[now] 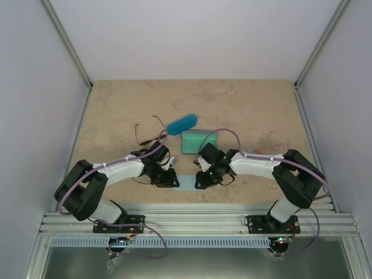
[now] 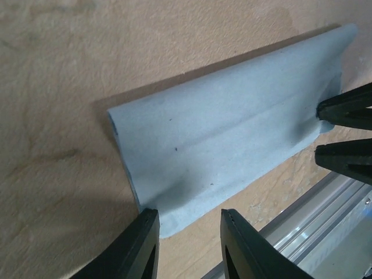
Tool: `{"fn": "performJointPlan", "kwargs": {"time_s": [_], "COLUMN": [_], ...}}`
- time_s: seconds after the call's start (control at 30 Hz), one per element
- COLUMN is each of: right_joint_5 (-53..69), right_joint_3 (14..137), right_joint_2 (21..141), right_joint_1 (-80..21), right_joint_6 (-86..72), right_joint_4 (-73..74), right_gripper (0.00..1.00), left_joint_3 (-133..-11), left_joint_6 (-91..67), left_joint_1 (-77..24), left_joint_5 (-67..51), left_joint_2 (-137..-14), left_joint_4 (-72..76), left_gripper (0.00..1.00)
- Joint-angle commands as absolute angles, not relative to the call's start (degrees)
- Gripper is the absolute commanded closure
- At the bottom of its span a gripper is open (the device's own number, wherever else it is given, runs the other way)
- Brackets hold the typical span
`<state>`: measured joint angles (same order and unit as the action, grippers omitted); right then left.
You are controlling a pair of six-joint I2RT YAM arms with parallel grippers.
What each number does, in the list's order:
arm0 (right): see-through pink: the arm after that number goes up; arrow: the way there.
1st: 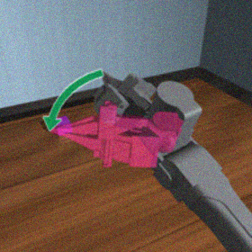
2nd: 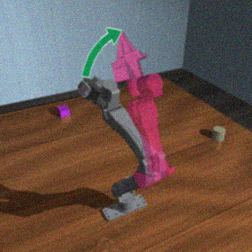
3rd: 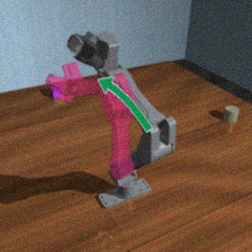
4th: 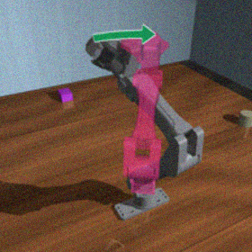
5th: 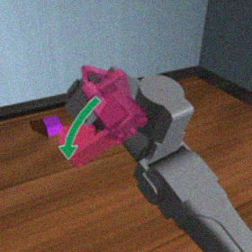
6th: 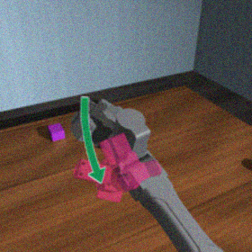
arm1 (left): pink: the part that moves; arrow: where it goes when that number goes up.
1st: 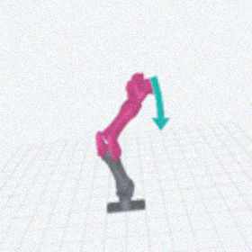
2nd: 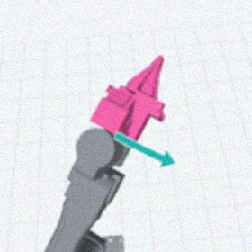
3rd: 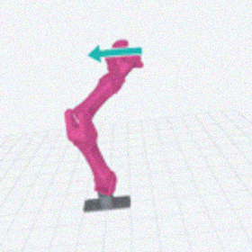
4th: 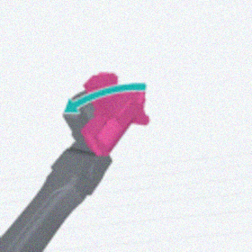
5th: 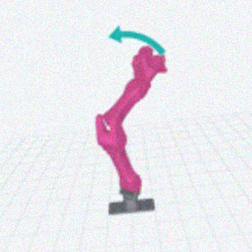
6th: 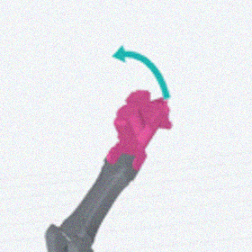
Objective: Organize the sunglasses
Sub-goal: Adjust the glasses cleaning cloth at the center of the board.
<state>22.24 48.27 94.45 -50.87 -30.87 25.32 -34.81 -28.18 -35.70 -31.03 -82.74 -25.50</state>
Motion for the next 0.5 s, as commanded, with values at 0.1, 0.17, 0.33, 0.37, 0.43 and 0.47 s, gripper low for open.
{"fn": "performJointPlan", "kwargs": {"time_s": [0.1,0.17,0.33,0.37,0.43,0.47], "right_joint_5": [17.2,15.8,9.3,8.1,5.4,3.9], "right_joint_3": [45.3,45.3,47.7,48.4,50.0,50.8], "right_joint_2": [90.6,88.9,85.7,85.4,85.5,85.8], "right_joint_1": [-51.2,-51.3,-51.3,-51.4,-51.7,-51.8], "right_joint_6": [-32.9,-33.6,-35.7,-36.2,-37.3,-38.0], "right_joint_4": [32.6,33.7,38.1,38.6,39.6,40.1], "right_gripper": [0.7,0.7,0.7,0.69,0.68,0.68], "left_joint_3": [-35.7,-36.3,-39.3,-39.9,-41.0,-41.5], "left_joint_6": [-30.0,-30.1,-30.3,-30.5,-31.2,-31.6], "left_joint_1": [-36.1,-36.1,-36.2,-36.3,-36.7,-37.1], "left_joint_5": [-24.4,-23.1,-20.5,-19.8,-17.7,-16.5], "left_joint_2": [-81.8,-80.9,-77.6,-77.1,-76.6,-76.6], "left_joint_4": [-31.8,-32.8,-35.2,-35.4,-35.5,-35.5], "left_gripper": [0.72,0.73,0.71,0.68,0.63,0.61]}}
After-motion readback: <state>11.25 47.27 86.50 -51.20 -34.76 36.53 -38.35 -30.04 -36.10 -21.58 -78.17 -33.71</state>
